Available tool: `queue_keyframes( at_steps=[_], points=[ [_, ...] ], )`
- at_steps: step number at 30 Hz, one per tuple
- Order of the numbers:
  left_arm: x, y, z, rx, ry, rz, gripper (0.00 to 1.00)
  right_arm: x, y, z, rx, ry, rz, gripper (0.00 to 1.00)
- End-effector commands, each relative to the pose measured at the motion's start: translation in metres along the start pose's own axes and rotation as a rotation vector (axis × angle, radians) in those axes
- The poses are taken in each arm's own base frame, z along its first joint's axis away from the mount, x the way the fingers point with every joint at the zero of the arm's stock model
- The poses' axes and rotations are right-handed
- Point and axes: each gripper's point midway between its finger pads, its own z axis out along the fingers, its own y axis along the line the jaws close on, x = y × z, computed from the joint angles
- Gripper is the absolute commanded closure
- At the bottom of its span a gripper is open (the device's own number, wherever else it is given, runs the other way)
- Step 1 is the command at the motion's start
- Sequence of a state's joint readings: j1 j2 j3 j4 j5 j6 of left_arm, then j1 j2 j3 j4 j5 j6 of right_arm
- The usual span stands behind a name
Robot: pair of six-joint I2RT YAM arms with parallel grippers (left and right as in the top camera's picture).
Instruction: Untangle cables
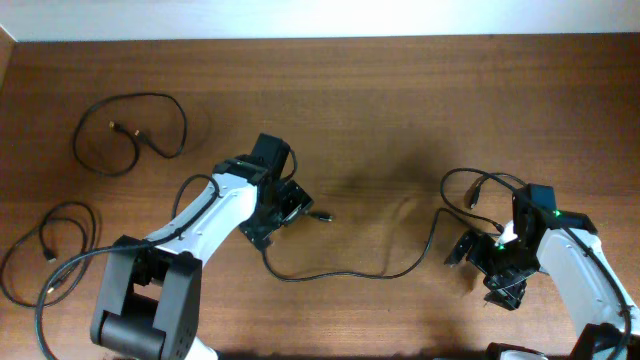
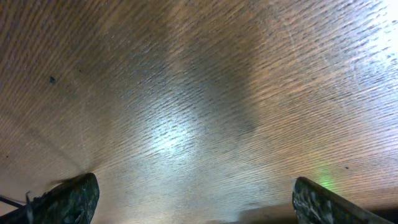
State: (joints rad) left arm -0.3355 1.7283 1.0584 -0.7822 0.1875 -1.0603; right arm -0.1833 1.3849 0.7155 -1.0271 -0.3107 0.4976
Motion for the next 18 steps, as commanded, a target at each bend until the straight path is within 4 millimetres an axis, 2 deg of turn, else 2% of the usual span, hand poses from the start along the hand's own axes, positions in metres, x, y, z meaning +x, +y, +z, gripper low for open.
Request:
queue_keyframes(
  at_steps=[1,3,4,6,8,11,12,13,18],
  points=[
    [-0.005,-0.010,0.004,0.038,-0.023,-0.014,0.16,0.000,-0.003,0.002,0.015,0.001,0.007,0.01],
    [-0.013,-0.017,0.003,0.061,-0.061,-0.008,0.21,-0.022,0.009,0.001,-0.034,-0.087,-0.025,0.01],
    [-0.016,-0.018,0.003,0.064,-0.077,-0.007,0.22,-0.025,0.011,0.000,-0.042,-0.101,-0.030,0.01],
    [-0.020,-0.016,0.003,0.053,-0.101,-0.008,0.27,-0.017,0.008,0.001,-0.031,-0.068,-0.019,0.01],
    [-0.020,-0.013,0.007,0.043,-0.097,-0.009,0.25,0.003,-0.003,0.002,0.014,0.014,0.012,0.01],
    [-0.015,-0.003,0.021,0.003,-0.073,-0.053,0.23,-0.001,0.002,0.002,-0.012,-0.002,-0.013,0.01],
    [-0.010,0.000,0.029,-0.021,-0.058,-0.081,0.18,-0.007,0.007,0.001,-0.030,-0.024,-0.072,0.03],
    [-0.005,0.002,0.042,-0.047,-0.044,-0.083,0.19,-0.010,0.016,-0.007,-0.061,-0.034,-0.182,0.14],
    [-0.007,0.007,0.054,-0.080,-0.047,-0.085,0.41,-0.024,0.039,-0.047,-0.090,-0.101,-0.256,0.15]
  ],
)
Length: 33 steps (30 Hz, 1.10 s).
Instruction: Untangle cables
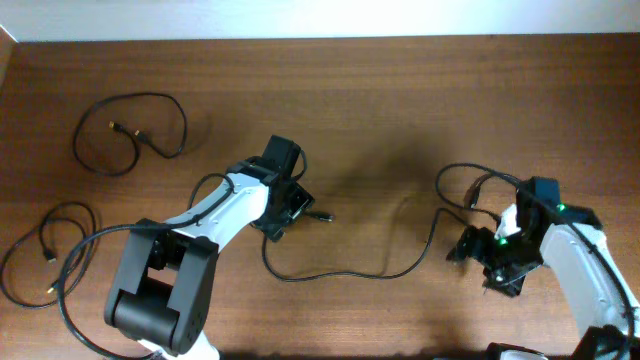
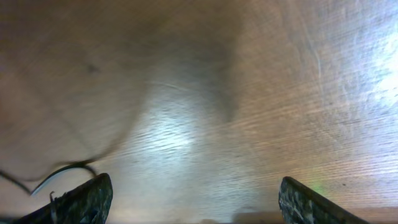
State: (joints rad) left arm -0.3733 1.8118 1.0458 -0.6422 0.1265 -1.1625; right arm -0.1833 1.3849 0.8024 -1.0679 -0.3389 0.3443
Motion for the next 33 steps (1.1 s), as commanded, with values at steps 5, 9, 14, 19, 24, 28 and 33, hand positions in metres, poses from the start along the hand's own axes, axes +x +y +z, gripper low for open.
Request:
queue_keyframes(
  at_steps=[5,9,14,19,24,28,33],
  points=[
    [0.001,0.022,0.030,-0.100,0.002,-0.022,0.75,-0.060,0.044,-0.052,-0.124,-0.229,0.090,0.07],
    [-0.001,0.023,0.030,-0.103,-0.005,-0.022,0.82,-0.097,0.037,-0.047,-0.068,-0.345,0.089,0.26],
    [-0.001,0.023,0.030,-0.103,-0.006,-0.022,0.80,-0.137,0.014,-0.019,0.062,-0.398,0.111,0.50],
    [-0.001,0.022,0.031,-0.100,-0.007,-0.022,0.82,-0.155,0.007,0.017,0.080,-0.358,0.122,0.50],
    [-0.001,0.023,0.031,-0.101,-0.006,-0.022,0.81,-0.154,0.005,0.036,0.097,-0.314,0.117,0.78],
    [-0.001,0.022,0.031,-0.101,-0.006,-0.022,0.81,-0.152,0.047,0.029,-0.031,-0.284,-0.081,0.96],
    [-0.001,0.023,0.031,-0.101,-0.006,-0.022,0.81,-0.152,0.126,-0.048,-0.200,-0.333,-0.270,0.96]
  ],
)
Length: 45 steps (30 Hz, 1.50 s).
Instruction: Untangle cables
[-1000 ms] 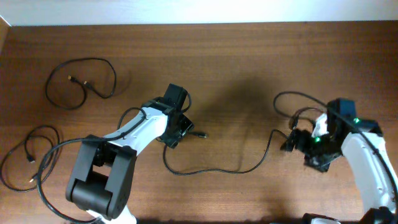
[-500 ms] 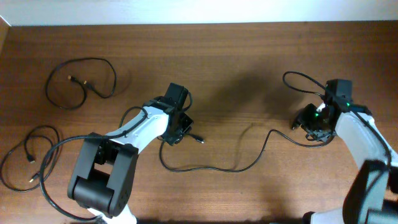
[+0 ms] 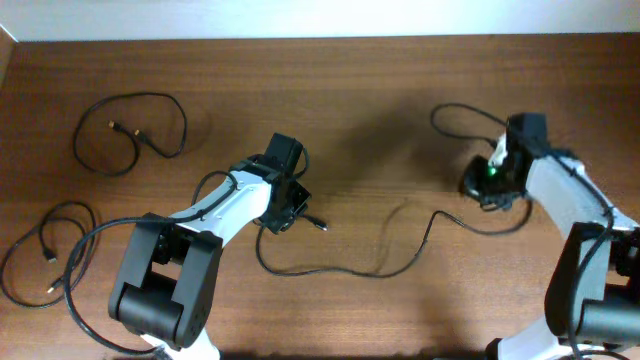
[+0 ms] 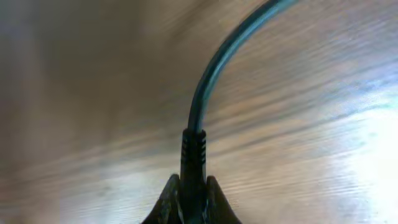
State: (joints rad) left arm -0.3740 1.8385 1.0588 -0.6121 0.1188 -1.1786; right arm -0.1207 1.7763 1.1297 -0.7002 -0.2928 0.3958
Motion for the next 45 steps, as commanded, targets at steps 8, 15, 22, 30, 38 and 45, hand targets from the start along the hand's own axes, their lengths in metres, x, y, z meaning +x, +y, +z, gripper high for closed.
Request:
queue_keyframes(
  at_steps=[8,15,22,30,38,45],
  points=[
    [0.002,0.027,0.025,-0.101,-0.004,-0.006,0.87,0.067,0.218,-0.160,-0.421,-0.042,-0.725,0.96],
    [-0.013,0.031,0.024,-0.123,-0.080,-0.008,0.83,0.151,0.250,-0.172,-0.416,0.014,-0.981,0.96],
    [-0.071,-0.014,-0.020,0.129,0.030,0.148,0.40,0.196,0.232,-0.169,-0.380,0.165,-1.094,0.96],
    [-0.110,-0.088,-0.134,0.386,0.008,0.306,0.38,0.234,0.248,-0.144,-0.409,0.237,-1.307,0.96],
    [-0.113,-0.113,-0.244,0.445,-0.203,0.437,0.26,0.276,0.244,-0.115,-0.403,0.366,-1.420,0.50],
    [-0.112,-0.097,-0.260,0.394,-0.255,0.422,0.12,0.257,0.239,-0.108,-0.298,0.317,-1.342,0.01]
  ],
)
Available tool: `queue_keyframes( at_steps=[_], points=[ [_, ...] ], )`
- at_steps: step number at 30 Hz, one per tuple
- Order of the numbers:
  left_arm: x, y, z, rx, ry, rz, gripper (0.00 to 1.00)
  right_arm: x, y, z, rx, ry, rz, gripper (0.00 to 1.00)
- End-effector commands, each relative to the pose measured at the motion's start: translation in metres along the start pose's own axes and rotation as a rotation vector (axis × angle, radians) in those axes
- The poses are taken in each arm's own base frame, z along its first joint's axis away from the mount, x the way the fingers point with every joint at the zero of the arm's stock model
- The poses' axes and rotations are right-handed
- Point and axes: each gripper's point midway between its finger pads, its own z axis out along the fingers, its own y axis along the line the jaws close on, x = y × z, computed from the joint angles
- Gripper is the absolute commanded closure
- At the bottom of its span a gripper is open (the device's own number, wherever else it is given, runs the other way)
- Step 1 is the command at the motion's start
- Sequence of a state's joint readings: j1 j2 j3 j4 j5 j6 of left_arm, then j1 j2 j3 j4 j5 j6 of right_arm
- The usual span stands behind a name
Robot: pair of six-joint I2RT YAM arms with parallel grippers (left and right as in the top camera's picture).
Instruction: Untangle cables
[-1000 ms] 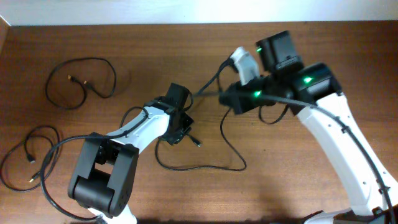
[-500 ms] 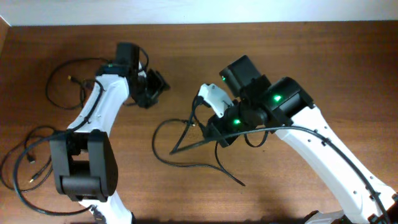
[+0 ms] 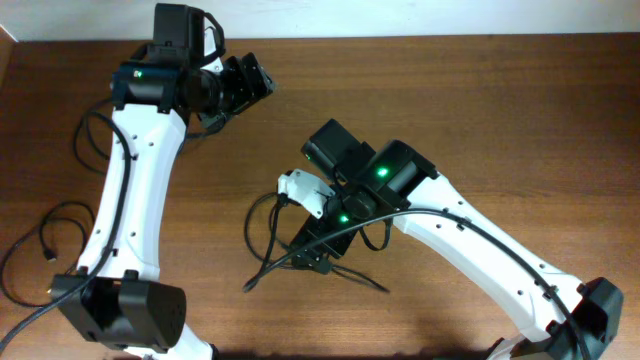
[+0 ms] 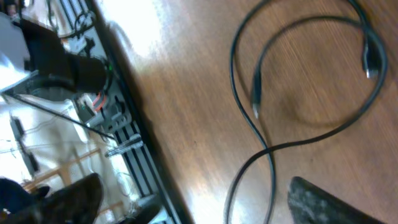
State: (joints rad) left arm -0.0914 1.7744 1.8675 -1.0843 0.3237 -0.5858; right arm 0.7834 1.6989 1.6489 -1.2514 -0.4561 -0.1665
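Observation:
A black cable (image 3: 268,225) lies bunched in loops at the table's middle, with one tail toward the front edge. My right gripper (image 3: 318,252) hangs over that bunch with its arm reaching in from the right. In the right wrist view the right gripper (image 4: 205,200) is open, its fingers (image 4: 329,202) far apart, with the cable (image 4: 234,68) looping on the wood below and two plug ends (image 4: 255,99) showing. My left gripper (image 3: 245,82) is raised at the back left, away from the bunch; whether it is open does not show.
Two more black cables lie at the left: one loop (image 3: 88,140) partly behind the left arm, another (image 3: 40,240) near the left front. The table's edge (image 4: 140,146) and gear beyond it show in the right wrist view.
The right gripper was shut on the cable's plug at the right back; now it is open over the table's middle. The cable has gone from stretched out to bunched. The left arm has risen to the back left.
At first the cable lay stretched across the middle, the left gripper low at its left end and the right gripper open near its right end. Then the right gripper was shut on the right plug. Now the cable is heaped in the middle and both grippers are off it.

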Motion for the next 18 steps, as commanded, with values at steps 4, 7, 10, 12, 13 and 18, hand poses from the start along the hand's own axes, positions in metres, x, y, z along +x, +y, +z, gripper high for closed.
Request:
queue_keyframes(
  at_steps=[4,7,10,12,13,18],
  points=[
    [0.011,0.009,-0.012,-0.062,0.022,0.004,0.12,0.011,-0.052,-0.029,0.343,0.004,0.248,0.02],
    [0.034,0.009,-0.009,-0.104,0.090,0.014,0.08,0.016,-0.062,-0.094,0.568,-0.126,0.374,0.01],
    [0.068,-0.005,-0.001,-0.117,0.178,0.066,0.01,0.035,-0.060,-0.162,0.738,-0.306,0.512,0.01],
    [0.092,-0.014,0.008,-0.124,0.230,0.111,0.01,0.048,-0.048,-0.195,0.754,-0.414,0.532,0.01],
    [0.106,-0.014,0.014,-0.152,0.251,0.144,0.01,0.058,-0.038,-0.211,0.744,-0.470,0.527,0.01],
    [0.170,0.023,0.046,-0.394,0.332,0.141,0.01,0.110,-0.009,-0.249,0.728,-0.564,0.518,0.01]
  ],
)
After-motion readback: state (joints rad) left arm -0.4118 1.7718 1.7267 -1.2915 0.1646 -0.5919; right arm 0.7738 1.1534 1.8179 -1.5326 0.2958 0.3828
